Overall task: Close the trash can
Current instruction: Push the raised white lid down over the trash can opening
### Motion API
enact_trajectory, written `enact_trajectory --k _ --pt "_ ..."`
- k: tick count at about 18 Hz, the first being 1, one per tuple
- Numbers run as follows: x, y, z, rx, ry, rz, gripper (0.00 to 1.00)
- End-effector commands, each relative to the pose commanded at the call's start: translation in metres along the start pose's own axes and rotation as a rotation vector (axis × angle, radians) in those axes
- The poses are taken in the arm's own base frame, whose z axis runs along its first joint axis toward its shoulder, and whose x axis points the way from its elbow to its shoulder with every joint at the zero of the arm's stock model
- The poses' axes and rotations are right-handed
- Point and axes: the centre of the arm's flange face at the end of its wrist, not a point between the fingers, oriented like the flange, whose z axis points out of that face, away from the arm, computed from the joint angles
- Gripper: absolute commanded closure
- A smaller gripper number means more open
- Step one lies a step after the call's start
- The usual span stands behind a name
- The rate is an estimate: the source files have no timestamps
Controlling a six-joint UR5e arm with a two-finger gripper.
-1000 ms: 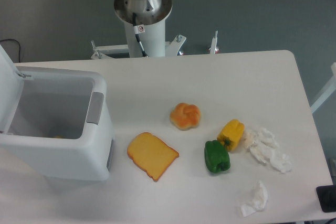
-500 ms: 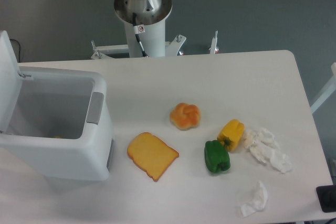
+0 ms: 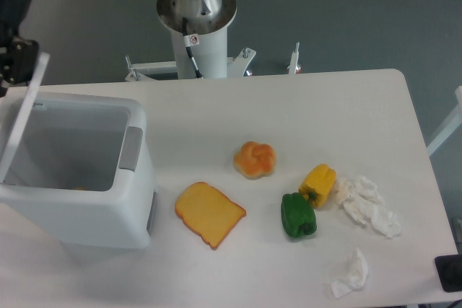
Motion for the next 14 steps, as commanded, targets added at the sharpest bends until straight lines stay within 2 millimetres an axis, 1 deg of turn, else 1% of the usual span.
enact_trajectory --k 2,5,6,7,10,14 --pt "-0.01 0.002 -0.003 0.002 -0.011 -0.015 0.0" --pt "-0.017 0.005 -0.003 -0.002 -0.019 -0.027 0.0" --pt "-0.026 0.007 -0.004 -0.003 -0.028 -0.042 0.0" --pt "-0.03 0.009 -0.004 -0.002 -0.03 -0.049 0.0" --pt "-0.035 0.017 0.004 -0.022 -0.025 -0.062 0.0" --pt "-0.05 0.021 0.001 -0.02 -0.041 -0.043 0.0"
